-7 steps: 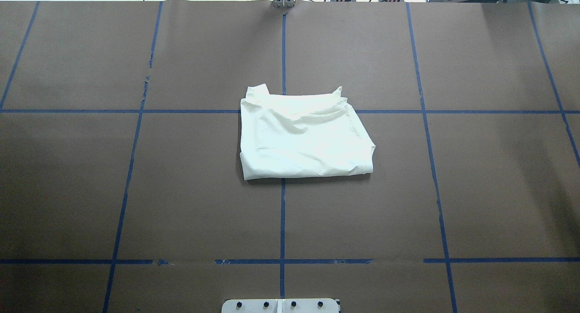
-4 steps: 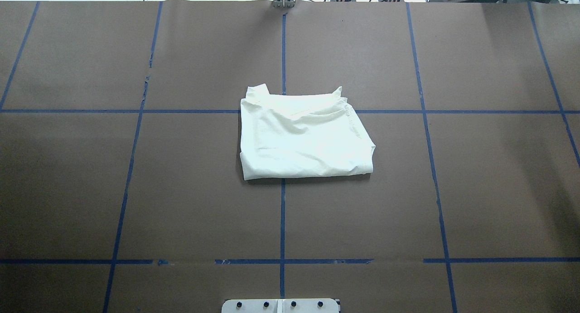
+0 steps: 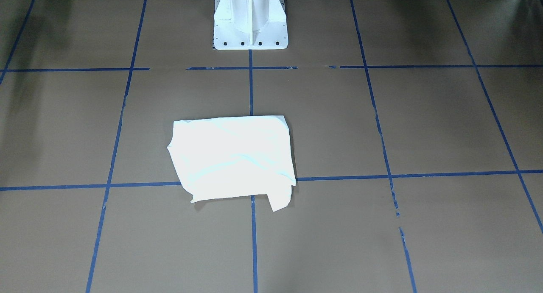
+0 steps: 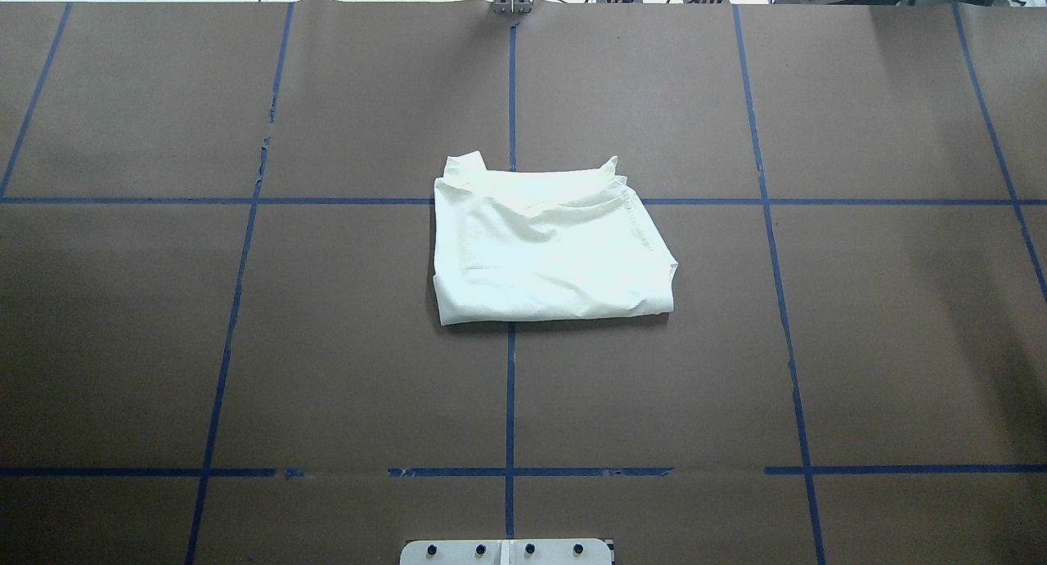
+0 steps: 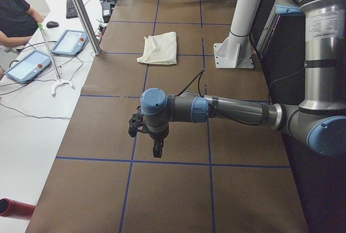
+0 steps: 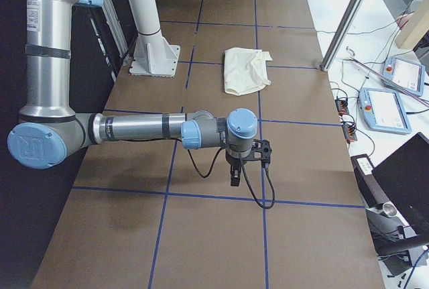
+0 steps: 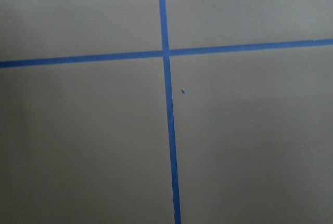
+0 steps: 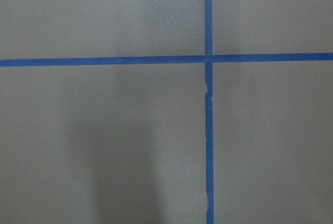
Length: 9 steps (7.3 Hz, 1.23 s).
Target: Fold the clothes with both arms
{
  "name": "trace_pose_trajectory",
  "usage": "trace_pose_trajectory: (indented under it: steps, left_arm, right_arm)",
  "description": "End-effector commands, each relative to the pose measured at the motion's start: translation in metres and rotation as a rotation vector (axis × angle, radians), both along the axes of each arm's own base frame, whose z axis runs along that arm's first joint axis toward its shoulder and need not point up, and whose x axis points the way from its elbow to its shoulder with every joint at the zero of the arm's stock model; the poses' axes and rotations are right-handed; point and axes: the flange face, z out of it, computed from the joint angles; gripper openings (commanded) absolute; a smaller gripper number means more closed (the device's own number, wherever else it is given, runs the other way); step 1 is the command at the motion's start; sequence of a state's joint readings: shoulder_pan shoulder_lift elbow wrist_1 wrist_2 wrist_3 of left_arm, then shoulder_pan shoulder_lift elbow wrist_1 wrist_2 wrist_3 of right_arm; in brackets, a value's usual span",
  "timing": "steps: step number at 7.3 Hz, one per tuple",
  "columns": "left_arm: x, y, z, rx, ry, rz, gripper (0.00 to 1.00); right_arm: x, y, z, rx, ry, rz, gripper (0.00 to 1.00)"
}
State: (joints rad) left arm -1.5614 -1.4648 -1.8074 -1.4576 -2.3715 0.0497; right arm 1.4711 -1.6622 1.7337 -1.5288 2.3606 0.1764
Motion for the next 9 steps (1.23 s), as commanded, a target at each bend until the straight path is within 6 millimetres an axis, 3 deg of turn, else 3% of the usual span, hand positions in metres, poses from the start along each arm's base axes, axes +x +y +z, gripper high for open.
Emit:
trace_pose_trajectory:
  steps: [1,9]
  left_arm:
    - [0.0008,-0.0007,-0.0023,0.012,0.003,0.003,1.00]
    - [0.0015,0.0002,-0.0078,0.018,0.003,0.005,1.00]
  right_arm:
    - [-0.0002,0.0002,0.0000,0.001,-0.003,0.000,1.00]
    - [-0.0016,0.0006,0.0001,-0.004,-0.023,-0.003,1.00]
